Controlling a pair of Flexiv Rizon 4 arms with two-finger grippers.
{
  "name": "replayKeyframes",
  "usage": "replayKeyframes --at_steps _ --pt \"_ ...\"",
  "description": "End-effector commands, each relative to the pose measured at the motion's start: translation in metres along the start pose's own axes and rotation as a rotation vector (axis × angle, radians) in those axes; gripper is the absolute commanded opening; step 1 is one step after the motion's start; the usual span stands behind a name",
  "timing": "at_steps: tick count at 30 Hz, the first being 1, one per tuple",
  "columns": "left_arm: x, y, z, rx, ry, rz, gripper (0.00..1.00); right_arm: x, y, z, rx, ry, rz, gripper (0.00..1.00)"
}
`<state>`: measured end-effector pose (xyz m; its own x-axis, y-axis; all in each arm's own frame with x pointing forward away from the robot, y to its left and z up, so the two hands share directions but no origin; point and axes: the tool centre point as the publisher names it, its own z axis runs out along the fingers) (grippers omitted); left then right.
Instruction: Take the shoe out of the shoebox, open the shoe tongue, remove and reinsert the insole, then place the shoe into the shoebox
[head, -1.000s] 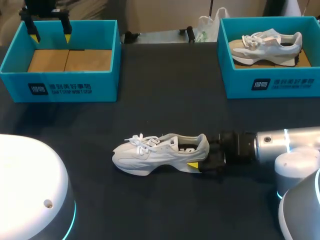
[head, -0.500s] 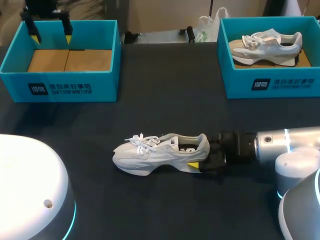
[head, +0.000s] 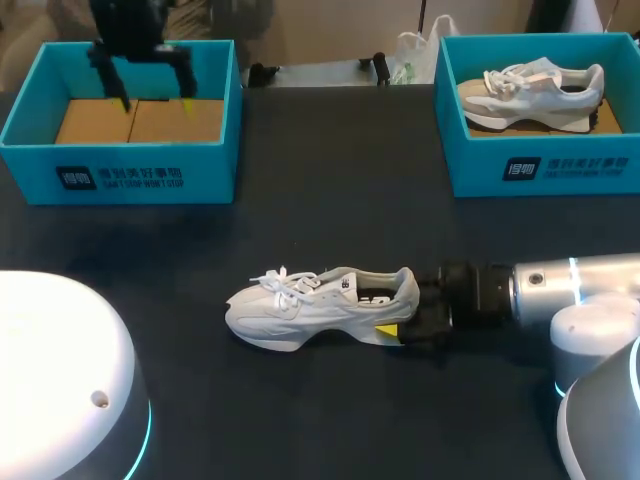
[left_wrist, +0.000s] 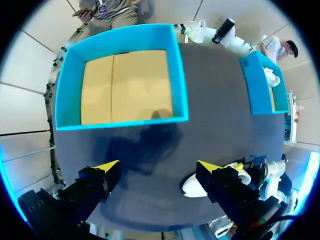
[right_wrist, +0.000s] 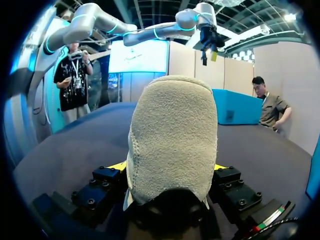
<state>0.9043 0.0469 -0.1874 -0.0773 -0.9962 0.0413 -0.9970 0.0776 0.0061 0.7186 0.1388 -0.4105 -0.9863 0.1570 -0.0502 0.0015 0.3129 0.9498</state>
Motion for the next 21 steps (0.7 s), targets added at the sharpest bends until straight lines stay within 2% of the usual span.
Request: replayKeyframes --at_steps 1,2,8,15,21 --pt "0.023 0.030 0.006 0.084 -0.020 -0.001 1.00 0.000 0.002 -0.001 0.003 0.000 0.000 0.00" --pt "0.041 0.037 0.010 0.078 -0.020 0.029 1.00 0.000 0.002 -0.001 0.003 0.000 0.000 0.00" --pt "0.078 0.046 0.015 0.083 -0.023 0.077 1.00 0.000 0.002 -0.001 0.003 0.000 0.000 0.00" --pt "0.106 0.058 0.020 0.078 -0.032 0.107 1.00 0.000 0.002 -0.001 0.003 0.000 0.000 0.00" --pt "0.126 0.070 0.024 0.034 -0.056 0.091 1.00 0.000 0.002 -0.001 0.003 0.000 0.000 0.00"
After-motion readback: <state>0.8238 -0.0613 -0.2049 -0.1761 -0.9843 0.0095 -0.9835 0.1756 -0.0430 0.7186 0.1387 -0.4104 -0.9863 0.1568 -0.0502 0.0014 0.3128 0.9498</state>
